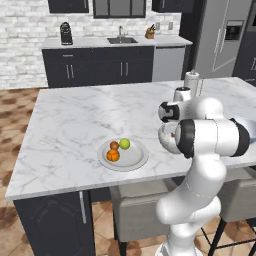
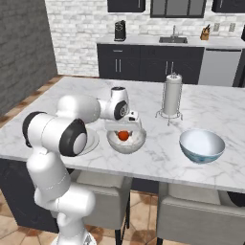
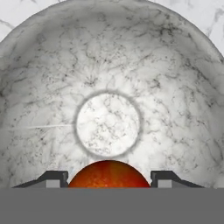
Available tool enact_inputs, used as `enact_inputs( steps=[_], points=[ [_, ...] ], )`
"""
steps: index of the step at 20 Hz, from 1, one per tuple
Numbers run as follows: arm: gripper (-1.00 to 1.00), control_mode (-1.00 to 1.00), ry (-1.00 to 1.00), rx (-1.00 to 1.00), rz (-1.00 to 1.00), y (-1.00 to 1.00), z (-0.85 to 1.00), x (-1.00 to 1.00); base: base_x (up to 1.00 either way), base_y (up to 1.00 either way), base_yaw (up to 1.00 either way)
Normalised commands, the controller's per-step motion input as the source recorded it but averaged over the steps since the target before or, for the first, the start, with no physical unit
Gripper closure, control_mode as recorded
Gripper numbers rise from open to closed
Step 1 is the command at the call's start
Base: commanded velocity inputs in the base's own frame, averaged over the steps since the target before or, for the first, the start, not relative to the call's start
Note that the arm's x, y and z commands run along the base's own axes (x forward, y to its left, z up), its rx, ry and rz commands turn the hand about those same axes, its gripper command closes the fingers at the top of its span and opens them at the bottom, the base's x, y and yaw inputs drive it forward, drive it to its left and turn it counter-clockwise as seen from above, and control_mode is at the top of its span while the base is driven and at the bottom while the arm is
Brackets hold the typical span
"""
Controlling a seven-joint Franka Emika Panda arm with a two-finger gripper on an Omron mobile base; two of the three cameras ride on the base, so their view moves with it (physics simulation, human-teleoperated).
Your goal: Take the fruits from the plate on the dining counter and place two fruits in each bowl.
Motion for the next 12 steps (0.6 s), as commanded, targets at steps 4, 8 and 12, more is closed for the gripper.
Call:
enact_inputs(
  steps=[4,8,12],
  points=[
    [1.00,-1.00,0.00,0.00,0.00,0.00,-0.10,0.06,0.00,0.00,0.00],
    [-1.00,-1.00,0.00,0.00,0.00,0.00,-0.03,0.03,0.00,0.00,0.00],
    [-1.00,-1.00,0.00,0.00,0.00,0.00,-0.11,0.00,0.00,0.00,0.00]
  ],
)
